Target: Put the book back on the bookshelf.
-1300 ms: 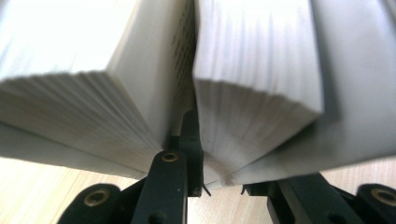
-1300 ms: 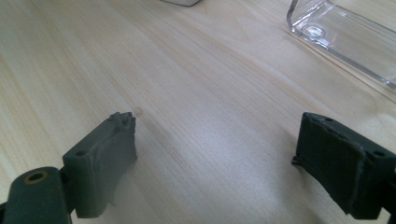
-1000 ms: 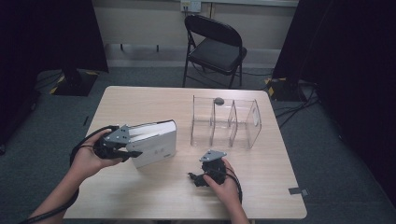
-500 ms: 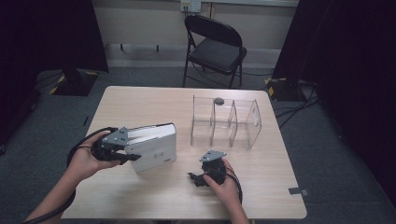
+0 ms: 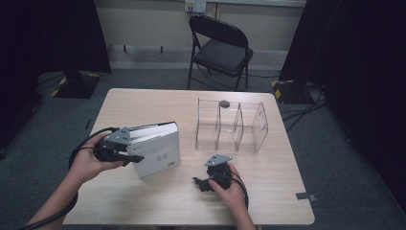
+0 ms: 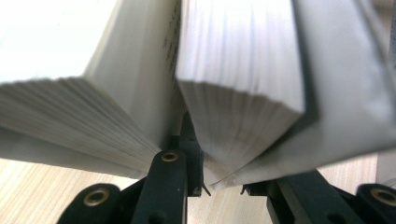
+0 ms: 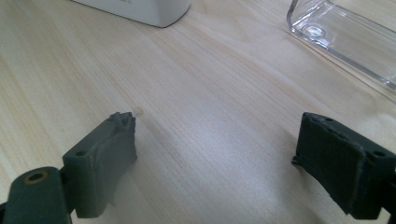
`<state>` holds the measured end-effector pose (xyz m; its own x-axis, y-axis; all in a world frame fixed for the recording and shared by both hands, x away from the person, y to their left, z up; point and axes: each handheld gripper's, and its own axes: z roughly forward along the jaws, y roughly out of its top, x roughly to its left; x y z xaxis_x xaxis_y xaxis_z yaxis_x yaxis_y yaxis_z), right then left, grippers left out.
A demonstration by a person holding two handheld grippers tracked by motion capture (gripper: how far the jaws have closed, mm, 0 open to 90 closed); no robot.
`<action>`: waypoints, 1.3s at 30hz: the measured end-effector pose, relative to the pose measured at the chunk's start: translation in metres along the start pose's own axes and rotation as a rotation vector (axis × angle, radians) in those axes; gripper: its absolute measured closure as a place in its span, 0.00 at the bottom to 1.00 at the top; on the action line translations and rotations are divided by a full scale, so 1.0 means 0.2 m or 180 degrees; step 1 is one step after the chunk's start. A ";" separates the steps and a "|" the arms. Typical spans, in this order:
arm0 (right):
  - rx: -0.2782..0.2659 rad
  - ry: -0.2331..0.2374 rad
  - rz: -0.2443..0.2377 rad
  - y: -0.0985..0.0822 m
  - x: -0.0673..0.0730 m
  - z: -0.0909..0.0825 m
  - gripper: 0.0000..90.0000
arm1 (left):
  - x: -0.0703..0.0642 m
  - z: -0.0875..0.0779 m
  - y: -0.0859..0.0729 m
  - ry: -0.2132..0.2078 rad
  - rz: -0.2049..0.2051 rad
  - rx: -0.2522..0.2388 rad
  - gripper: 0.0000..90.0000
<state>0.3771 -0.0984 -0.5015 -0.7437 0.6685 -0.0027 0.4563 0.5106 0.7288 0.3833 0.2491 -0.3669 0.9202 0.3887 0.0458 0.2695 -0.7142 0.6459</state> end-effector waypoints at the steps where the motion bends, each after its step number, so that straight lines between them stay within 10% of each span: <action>1: 0.0000 0.0000 0.0000 0.00 0.00 0.00 0.12 | 0.00 0.00 0.00 -0.0006 0.0003 -0.0010 0.83; 39: 0.0000 -0.0001 0.0000 0.00 0.00 0.00 0.12 | 0.02 0.02 -0.04 -0.0006 -0.0226 -0.0234 0.68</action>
<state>0.3770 -0.0984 -0.5015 -0.7435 0.6687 -0.0028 0.4564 0.5105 0.7288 0.3857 0.2534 -0.3751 0.9000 0.4358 -0.0035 0.3128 -0.6402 0.7016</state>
